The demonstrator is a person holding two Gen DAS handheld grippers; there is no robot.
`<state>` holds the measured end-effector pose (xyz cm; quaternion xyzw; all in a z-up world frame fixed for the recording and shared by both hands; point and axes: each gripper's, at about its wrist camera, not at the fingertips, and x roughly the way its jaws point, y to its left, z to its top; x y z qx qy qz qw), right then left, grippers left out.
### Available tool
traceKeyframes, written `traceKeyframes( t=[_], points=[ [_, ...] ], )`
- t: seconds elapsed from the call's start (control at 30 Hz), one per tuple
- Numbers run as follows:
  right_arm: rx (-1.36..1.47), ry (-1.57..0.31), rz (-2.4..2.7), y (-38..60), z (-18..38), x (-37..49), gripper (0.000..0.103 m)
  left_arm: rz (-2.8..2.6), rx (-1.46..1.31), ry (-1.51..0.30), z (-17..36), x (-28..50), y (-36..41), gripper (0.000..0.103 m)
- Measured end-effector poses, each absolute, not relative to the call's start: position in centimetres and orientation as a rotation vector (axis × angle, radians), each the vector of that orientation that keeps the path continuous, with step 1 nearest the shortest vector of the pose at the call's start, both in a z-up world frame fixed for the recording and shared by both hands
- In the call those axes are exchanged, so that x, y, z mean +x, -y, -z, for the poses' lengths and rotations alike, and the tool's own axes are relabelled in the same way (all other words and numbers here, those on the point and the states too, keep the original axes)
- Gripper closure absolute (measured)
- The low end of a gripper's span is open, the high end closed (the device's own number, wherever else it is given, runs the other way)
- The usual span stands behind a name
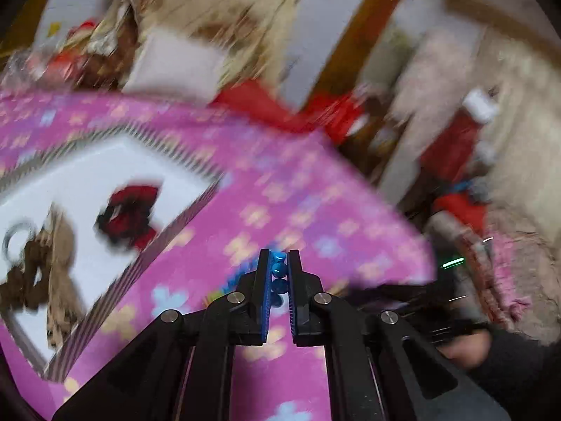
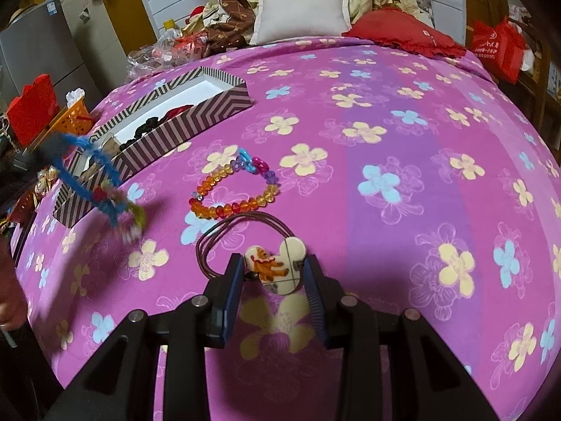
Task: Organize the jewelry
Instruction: 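Carry the blue bracelet toward the white box with the left tool while the right tool carries the heart clip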
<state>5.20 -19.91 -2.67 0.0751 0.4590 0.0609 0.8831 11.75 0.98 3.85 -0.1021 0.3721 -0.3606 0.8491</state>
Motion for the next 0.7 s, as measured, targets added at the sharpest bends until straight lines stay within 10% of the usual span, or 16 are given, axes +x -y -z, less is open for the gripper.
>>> traceKeyframes(
  t=[0.7],
  points=[
    [0.162,-0.957,-0.129,20.1,2.6,5.2,0.067,0.857,-0.255,-0.681,-7.1,9.7,-1.7,0.091]
  ],
)
